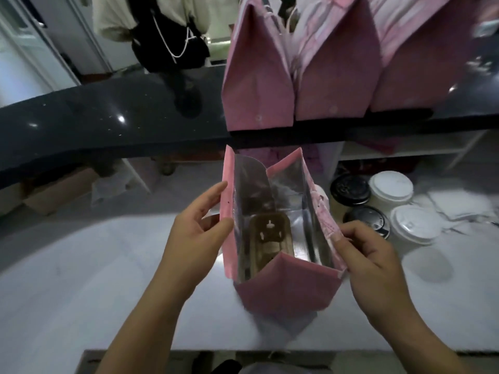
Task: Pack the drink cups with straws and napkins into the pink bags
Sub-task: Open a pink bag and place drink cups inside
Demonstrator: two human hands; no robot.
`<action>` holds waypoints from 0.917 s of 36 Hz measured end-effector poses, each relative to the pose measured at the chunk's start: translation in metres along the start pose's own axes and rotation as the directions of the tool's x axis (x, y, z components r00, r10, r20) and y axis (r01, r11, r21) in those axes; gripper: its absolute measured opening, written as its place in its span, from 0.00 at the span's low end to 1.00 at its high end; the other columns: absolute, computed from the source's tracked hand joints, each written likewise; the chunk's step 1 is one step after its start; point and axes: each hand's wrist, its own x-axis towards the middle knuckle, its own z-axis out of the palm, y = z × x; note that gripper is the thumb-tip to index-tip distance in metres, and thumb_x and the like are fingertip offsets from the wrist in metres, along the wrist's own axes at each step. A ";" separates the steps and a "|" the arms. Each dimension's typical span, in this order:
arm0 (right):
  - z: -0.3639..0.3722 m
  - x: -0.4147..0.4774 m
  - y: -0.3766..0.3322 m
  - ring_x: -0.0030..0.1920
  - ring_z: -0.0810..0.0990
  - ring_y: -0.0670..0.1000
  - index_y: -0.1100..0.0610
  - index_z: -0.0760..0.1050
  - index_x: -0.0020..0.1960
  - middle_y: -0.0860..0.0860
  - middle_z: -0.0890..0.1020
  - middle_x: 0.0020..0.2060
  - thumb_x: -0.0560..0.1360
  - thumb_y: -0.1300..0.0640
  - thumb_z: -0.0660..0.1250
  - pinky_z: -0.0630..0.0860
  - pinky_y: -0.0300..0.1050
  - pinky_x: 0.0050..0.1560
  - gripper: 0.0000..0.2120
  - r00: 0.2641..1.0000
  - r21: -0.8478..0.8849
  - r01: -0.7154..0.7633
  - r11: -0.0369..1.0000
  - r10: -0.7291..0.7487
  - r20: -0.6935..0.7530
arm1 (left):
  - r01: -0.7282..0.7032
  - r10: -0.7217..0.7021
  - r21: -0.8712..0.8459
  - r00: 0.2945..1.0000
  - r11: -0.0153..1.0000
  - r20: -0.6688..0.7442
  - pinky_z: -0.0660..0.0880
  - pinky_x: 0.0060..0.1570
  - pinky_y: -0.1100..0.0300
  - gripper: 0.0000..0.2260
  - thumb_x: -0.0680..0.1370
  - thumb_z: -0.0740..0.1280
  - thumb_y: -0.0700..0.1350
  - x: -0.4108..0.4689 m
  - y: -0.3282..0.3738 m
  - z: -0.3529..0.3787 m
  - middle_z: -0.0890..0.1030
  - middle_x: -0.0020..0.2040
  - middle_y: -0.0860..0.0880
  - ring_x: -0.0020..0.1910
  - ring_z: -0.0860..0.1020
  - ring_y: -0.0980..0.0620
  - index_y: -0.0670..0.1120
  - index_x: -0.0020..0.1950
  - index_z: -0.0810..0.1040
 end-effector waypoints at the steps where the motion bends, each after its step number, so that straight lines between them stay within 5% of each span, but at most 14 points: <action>1: -0.001 0.001 0.002 0.29 0.76 0.47 0.53 0.78 0.40 0.57 0.78 0.32 0.80 0.62 0.65 0.73 0.34 0.29 0.11 1.000 0.002 -0.017 1.000 0.017 0.005 | 0.004 -0.004 0.002 1.000 1.000 0.019 0.77 0.31 0.69 0.22 0.79 0.69 0.39 0.003 0.000 0.004 0.80 0.49 0.75 0.47 0.81 0.70 0.67 0.62 0.76; 5: -0.007 0.003 0.003 0.33 0.75 0.45 0.52 0.80 0.38 0.53 0.78 0.32 0.77 0.53 0.70 0.71 0.34 0.34 0.09 0.983 0.005 -0.139 0.990 0.137 0.119 | 0.016 -0.014 -0.016 0.997 1.000 0.074 0.77 0.31 0.70 0.22 0.80 0.69 0.41 0.009 -0.001 0.011 0.80 0.51 0.73 0.48 0.80 0.70 0.70 0.61 0.76; 8: -0.017 0.008 -0.008 0.39 0.80 0.49 0.55 0.82 0.40 0.54 0.82 0.38 0.71 0.40 0.71 0.77 0.41 0.41 0.17 0.948 -0.036 -0.225 0.974 0.228 0.222 | 0.001 0.001 -0.014 0.995 1.000 0.095 0.76 0.32 0.73 0.20 0.79 0.70 0.47 0.009 0.001 0.011 0.80 0.54 0.72 0.52 0.78 0.70 0.75 0.58 0.76; 12: -0.042 0.033 -0.024 0.48 0.83 0.58 0.55 0.84 0.42 0.56 0.85 0.43 0.73 0.38 0.69 0.80 0.54 0.50 0.19 0.967 -0.155 -0.180 0.971 0.204 0.153 | -0.009 0.007 0.017 0.993 1.000 0.114 0.75 0.34 0.76 0.16 0.73 0.69 0.59 0.007 0.003 0.010 0.80 0.57 0.69 0.54 0.78 0.70 0.75 0.59 0.76; 16: -0.061 0.086 -0.028 0.44 0.83 0.44 0.47 0.83 0.46 0.43 0.86 0.41 0.73 0.50 0.75 0.75 0.38 0.47 0.04 0.976 -0.440 -0.034 0.897 0.125 0.178 | -0.015 0.012 0.023 0.994 1.000 0.108 0.77 0.35 0.73 0.19 0.70 0.69 0.62 0.007 0.003 0.004 0.79 0.62 0.62 0.51 0.79 0.71 0.74 0.60 0.76; 19: -0.064 0.142 -0.021 0.58 0.79 0.48 0.45 0.78 0.63 0.43 0.82 0.58 0.70 0.47 0.76 0.75 0.46 0.59 0.22 0.938 -0.745 0.129 0.654 0.162 0.305 | -0.022 0.008 0.114 0.992 0.993 0.126 0.75 0.56 0.56 0.23 0.69 0.71 0.69 0.006 0.007 0.000 0.72 0.72 0.63 0.65 0.73 0.62 0.79 0.62 0.70; 24: -0.048 0.210 0.001 0.70 0.70 0.57 0.40 0.60 0.77 0.50 0.64 0.75 0.67 0.44 0.76 0.72 0.54 0.65 0.42 0.828 -0.923 0.336 0.187 0.408 0.384 | -0.033 -0.007 0.226 0.984 0.974 0.175 0.71 0.65 0.46 0.27 0.66 0.68 0.68 0.009 0.021 -0.007 0.63 0.77 0.65 0.72 0.67 0.53 0.81 0.64 0.64; 28: -0.037 0.232 0.019 0.72 0.68 0.58 0.41 0.58 0.78 0.52 0.62 0.76 0.66 0.47 0.79 0.72 0.51 0.65 0.47 0.736 -0.930 0.337 0.147 0.575 0.358 | -0.067 0.012 0.267 0.979 0.961 0.204 0.72 0.58 0.59 0.27 0.69 0.68 0.66 0.015 0.022 -0.008 0.63 0.71 0.70 0.64 0.68 0.63 0.81 0.65 0.62; 33: -0.027 0.233 0.029 0.67 0.73 0.55 0.45 0.65 0.75 0.51 0.70 0.72 0.66 0.48 0.79 0.74 0.49 0.61 0.41 0.713 -0.932 0.329 0.155 0.607 0.352 | -0.093 0.021 0.307 0.973 0.947 0.230 0.66 0.46 0.77 0.27 0.73 0.70 0.63 0.023 0.021 -0.009 0.62 0.62 0.79 0.54 0.64 0.80 0.79 0.67 0.62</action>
